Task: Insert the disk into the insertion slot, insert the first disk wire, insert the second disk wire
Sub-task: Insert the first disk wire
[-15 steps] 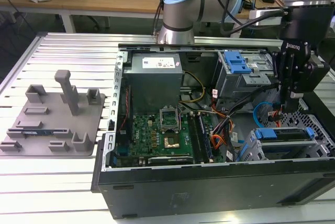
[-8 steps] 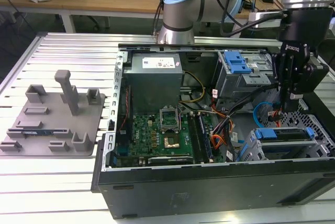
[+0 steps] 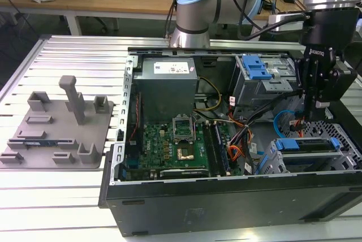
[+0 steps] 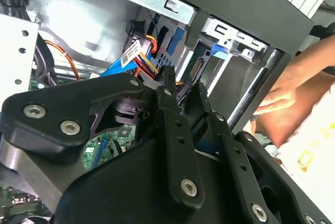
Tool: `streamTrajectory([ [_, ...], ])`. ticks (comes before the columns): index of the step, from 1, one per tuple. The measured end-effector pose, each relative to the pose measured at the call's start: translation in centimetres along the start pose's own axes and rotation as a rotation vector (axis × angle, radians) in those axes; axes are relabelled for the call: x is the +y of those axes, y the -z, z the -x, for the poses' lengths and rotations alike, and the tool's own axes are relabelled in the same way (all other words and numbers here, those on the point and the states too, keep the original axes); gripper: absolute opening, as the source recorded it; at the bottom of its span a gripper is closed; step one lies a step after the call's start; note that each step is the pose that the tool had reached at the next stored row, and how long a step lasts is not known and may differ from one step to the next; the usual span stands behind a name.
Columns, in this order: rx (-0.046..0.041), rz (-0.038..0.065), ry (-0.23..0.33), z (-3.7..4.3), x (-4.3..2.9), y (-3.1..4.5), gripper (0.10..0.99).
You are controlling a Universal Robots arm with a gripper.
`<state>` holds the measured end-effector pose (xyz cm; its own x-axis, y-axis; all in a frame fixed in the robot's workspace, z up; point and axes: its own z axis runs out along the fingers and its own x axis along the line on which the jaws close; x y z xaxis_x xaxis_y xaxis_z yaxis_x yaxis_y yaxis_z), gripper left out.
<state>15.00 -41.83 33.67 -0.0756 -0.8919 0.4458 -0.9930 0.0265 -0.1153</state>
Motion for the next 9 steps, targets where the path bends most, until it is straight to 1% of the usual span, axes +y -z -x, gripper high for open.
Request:
streamTrajectory([
  [1,0.002,0.0,0.0,0.07,0.05,0.04,0.322],
  [5,0.0054,-0.001,0.001,0.36,0.23,0.2,0.322],
  [9,0.0073,-0.001,0.001,0.39,0.25,0.21,0.322],
])
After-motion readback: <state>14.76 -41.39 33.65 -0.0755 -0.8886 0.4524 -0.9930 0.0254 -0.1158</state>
